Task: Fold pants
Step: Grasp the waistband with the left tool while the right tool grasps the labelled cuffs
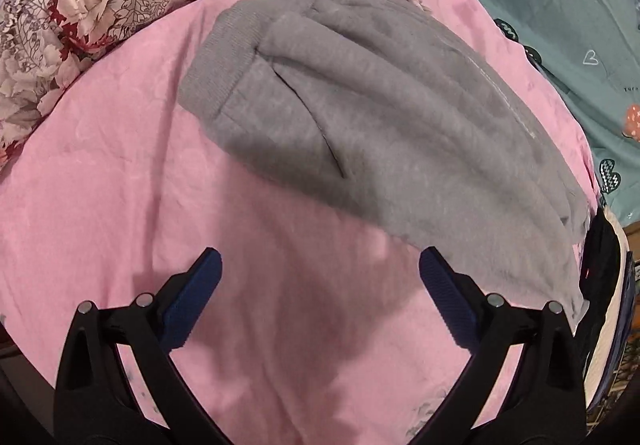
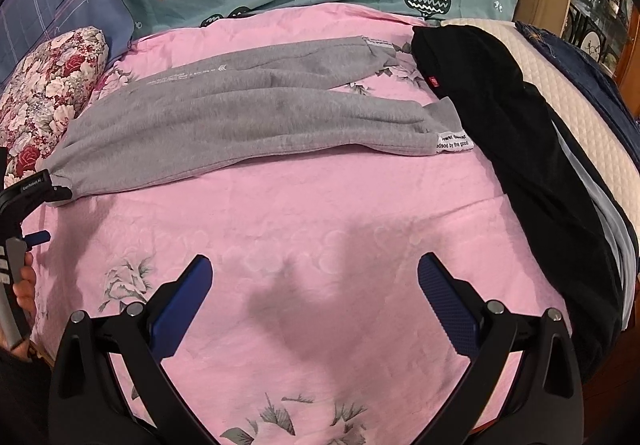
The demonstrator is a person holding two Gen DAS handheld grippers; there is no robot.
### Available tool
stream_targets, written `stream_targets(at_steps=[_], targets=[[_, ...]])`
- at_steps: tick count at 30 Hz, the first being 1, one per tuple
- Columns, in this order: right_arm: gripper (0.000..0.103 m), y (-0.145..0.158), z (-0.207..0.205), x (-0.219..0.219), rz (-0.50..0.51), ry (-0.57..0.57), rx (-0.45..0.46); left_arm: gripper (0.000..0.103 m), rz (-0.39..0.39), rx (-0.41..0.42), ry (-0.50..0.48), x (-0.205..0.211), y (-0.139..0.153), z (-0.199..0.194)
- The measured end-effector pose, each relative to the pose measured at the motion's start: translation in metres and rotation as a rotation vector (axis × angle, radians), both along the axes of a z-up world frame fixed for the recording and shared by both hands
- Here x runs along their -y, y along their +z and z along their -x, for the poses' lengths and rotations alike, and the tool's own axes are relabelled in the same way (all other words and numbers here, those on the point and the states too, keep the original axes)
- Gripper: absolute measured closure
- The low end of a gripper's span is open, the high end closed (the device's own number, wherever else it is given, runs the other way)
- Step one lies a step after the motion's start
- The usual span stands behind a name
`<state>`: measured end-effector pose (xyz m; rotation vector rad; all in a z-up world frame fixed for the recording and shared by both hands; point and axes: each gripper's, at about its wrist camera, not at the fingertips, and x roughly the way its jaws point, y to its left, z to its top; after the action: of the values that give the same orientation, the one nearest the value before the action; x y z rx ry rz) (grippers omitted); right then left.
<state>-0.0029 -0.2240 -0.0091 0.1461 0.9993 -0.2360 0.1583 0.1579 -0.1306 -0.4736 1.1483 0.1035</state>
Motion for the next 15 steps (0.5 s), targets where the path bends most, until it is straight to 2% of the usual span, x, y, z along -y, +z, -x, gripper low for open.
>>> stream_targets(at_steps=[4,8,11,12,14,15], targets=[[0.001,-0.005,-0.001,0.01,-0.022,-0.023,-0.008,0.023,0.11,-0.016,0.004,-0.018,-0.003,-0.018],[0.001,-0.011,-0.003,0.016,-0.038,-0.035,-0.02,0.029,0.177,-0.035,0.041,-0.032,-0.013,-0.037],[0.001,-0.011,-0.002,0.019,-0.035,-0.039,-0.02,0.03,0.176,-0.011,0.067,-0.037,-0.013,-0.044],[0.001,-0.012,-0.002,0.02,-0.035,-0.044,-0.019,0.037,0.172,-0.008,0.079,-0.038,-0.013,-0.047],[0.001,-0.012,-0.002,0.023,-0.039,-0.054,-0.019,0.066,0.144,-0.004,0.114,-0.043,-0.015,-0.055],[0.001,-0.013,-0.002,0.024,-0.042,-0.057,-0.02,0.084,0.13,-0.005,0.132,-0.047,-0.017,-0.058]])
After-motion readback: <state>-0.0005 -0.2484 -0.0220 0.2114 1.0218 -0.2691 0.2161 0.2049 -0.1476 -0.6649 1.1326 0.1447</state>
